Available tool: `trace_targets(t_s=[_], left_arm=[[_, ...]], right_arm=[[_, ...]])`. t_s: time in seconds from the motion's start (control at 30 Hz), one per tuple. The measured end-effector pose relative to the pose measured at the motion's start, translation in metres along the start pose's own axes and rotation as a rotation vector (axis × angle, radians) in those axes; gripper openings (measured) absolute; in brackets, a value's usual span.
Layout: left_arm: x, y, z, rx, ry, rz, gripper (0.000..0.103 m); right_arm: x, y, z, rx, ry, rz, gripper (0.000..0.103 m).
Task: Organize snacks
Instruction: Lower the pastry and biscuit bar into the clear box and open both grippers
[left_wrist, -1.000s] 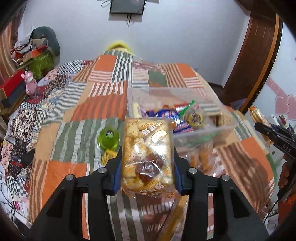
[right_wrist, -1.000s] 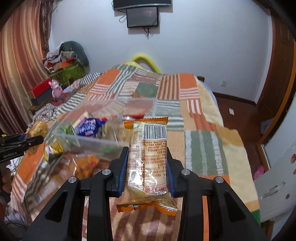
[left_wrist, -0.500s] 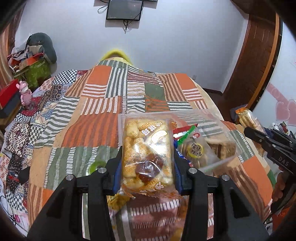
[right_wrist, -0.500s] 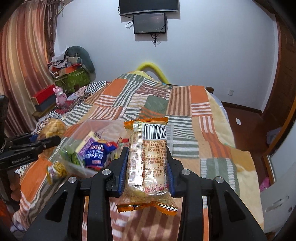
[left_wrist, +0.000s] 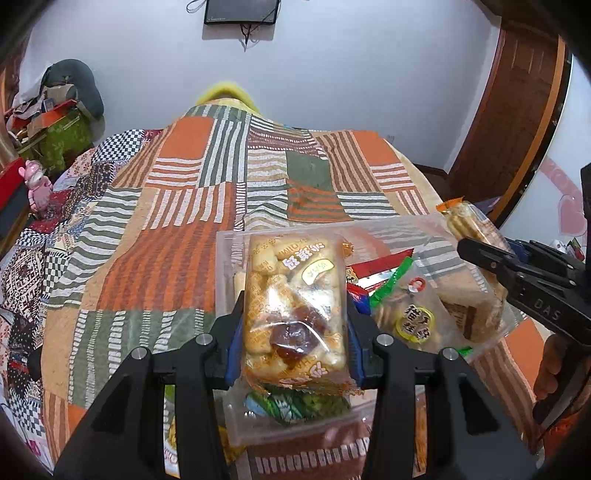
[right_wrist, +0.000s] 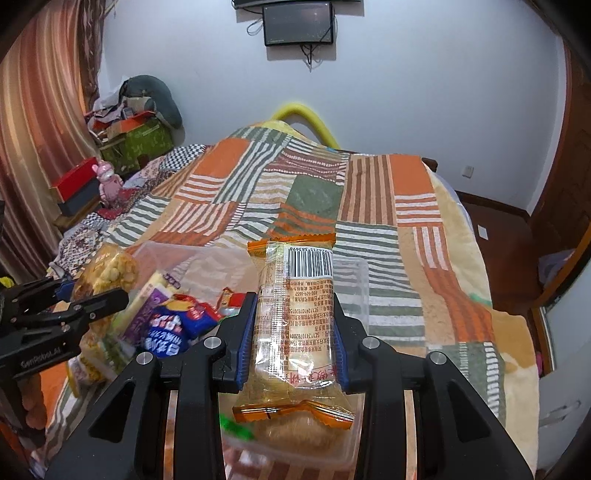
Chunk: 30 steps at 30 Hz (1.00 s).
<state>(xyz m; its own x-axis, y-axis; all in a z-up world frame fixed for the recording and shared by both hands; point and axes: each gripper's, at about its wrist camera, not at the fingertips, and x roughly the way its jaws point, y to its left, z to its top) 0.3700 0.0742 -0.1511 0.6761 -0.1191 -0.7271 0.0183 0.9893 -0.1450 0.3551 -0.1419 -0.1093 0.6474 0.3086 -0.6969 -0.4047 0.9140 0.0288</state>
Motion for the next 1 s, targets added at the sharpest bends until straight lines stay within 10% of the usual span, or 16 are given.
trace_targets(t_s=[0.43,1.0], left_arm=[[0.013,0.001,-0.001,0.014,0.014,-0.004,0.046],[-0.069,0.029,-0.016,0.018,-0.049,0.045,0.057]], right_arm=[[0.013,-0.007,-0.005,0.019,0.063,0.011,0.038],[-0.058,0.014,-0.012,0.002,-0.046,0.077,0.055]])
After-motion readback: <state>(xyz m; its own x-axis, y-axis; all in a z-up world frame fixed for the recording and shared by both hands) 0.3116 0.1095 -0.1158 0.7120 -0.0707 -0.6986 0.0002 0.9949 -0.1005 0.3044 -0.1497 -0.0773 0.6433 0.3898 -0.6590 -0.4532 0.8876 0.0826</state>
